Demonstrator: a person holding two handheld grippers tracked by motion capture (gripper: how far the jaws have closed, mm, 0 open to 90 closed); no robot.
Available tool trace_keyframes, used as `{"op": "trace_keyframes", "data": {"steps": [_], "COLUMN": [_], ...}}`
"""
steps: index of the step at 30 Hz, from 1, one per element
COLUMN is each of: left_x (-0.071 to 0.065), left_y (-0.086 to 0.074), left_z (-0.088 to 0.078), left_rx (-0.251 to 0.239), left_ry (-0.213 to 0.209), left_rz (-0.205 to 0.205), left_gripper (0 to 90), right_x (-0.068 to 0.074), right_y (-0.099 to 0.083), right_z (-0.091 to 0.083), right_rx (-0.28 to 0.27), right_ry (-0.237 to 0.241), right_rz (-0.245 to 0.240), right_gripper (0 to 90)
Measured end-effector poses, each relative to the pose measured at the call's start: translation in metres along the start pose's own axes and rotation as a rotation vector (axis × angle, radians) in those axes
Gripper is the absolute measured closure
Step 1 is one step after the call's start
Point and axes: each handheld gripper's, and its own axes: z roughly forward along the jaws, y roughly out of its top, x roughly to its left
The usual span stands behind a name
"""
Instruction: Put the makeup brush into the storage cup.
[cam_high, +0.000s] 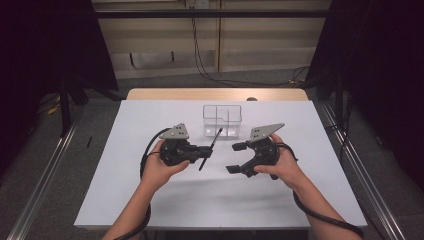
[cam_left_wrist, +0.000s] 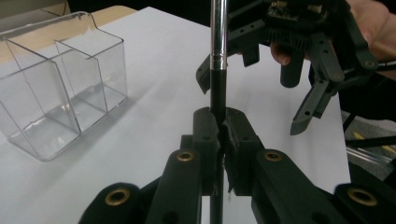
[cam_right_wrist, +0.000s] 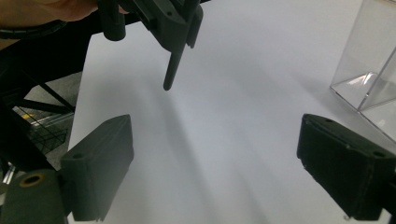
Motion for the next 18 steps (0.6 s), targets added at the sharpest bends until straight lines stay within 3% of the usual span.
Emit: {"op": "trace_keyframes", "data": {"steps": [18], "left_x": [0.0037], "left_y": [-0.0009], "left_z": [-0.0027], "left_rx": [-0.136], "left_ry": [0.053], "left_rz": [-0.034], "left_gripper": [84.2], "right_x": [-0.0006], "right_y": [-0.0103], "right_z": [-0.0074], "right_rx": [-0.04], "right_ry": [-0.031], "right_rz": [0.003], "right_gripper": [9.8]}}
